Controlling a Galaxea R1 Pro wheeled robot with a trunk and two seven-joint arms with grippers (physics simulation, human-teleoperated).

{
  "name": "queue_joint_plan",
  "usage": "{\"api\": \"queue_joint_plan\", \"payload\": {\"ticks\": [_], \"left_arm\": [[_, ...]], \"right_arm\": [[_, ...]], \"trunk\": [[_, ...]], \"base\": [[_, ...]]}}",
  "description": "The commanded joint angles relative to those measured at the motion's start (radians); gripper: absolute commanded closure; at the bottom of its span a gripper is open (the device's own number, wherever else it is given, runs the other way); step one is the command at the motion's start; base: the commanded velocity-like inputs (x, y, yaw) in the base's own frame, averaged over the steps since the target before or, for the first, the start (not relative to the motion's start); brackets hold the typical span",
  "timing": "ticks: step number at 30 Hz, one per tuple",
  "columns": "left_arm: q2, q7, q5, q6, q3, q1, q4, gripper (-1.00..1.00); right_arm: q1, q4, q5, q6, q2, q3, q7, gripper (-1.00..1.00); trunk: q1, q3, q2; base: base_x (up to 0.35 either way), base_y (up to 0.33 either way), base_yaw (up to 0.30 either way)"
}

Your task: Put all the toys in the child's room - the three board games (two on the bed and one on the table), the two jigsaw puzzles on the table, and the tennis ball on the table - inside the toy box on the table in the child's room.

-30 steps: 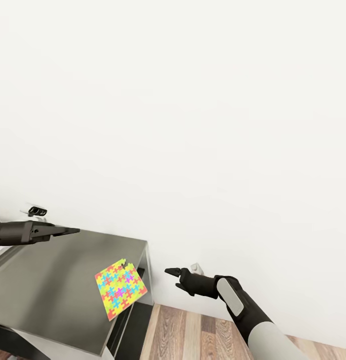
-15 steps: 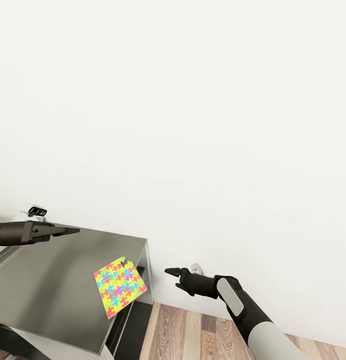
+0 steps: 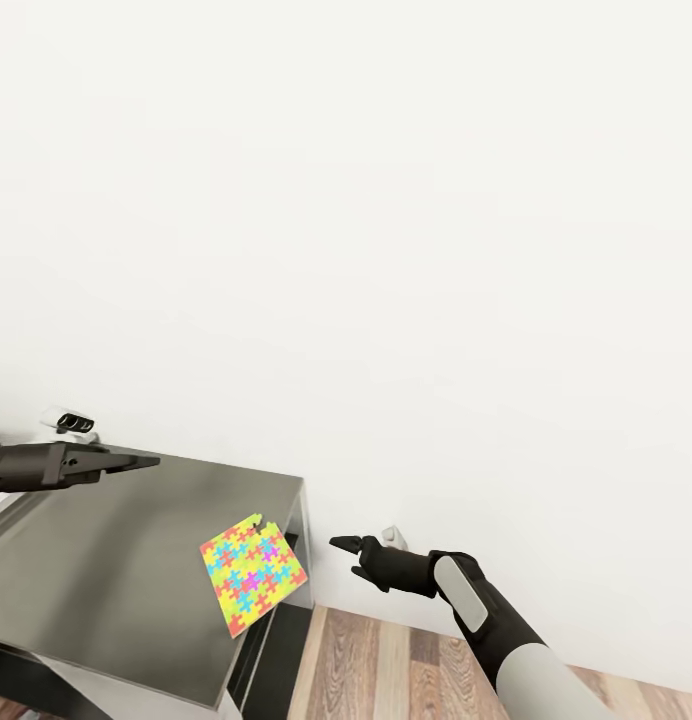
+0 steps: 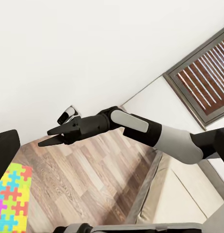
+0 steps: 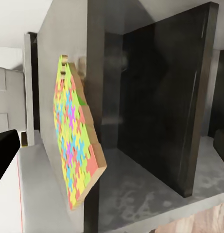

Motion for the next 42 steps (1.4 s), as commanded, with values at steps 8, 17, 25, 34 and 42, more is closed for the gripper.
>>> {"api": "queue_joint_plan", "payload": {"ticks": [8,17,25,34,42], "left_arm": [[0.001,-0.005,0.001,0.011,-0.002,-0.001,0.002,-1.0],[0.001,-0.005,0.001,0.011,-0.002,-0.001,0.005,-1.0],[0.001,-0.005,0.001,0.011,-0.002,-0.001,0.005,-1.0],[0.0,-0.005,0.001,0.011,-0.002,-0.001,0.006,-1.0],[0.0,-0.005,0.001,0.011,-0.002,-0.001,0.007,-1.0]], "right_arm": [[-0.001,0.0,0.0,0.003,0.0,0.0,0.002,-1.0],[-0.001,0.0,0.0,0.003,0.0,0.0,0.002,-1.0],[-0.001,0.0,0.0,0.003,0.0,0.0,0.002,-1.0],[-0.001,0.0,0.0,0.003,0.0,0.0,0.001,-1.0],[-0.001,0.0,0.0,0.003,0.0,0.0,0.001,-1.0]], "trunk": [[0.0,-0.001,-0.001],[0.0,-0.001,-0.001],[0.0,-0.001,-0.001],[0.0,-0.001,-0.001],[0.0,-0.001,-0.001]], "base": [[0.0,0.155,0.0],[0.0,0.118,0.0],[0.0,0.103,0.0],[-0.109,0.031,0.0],[-0.009,0.002,0.0]]}}
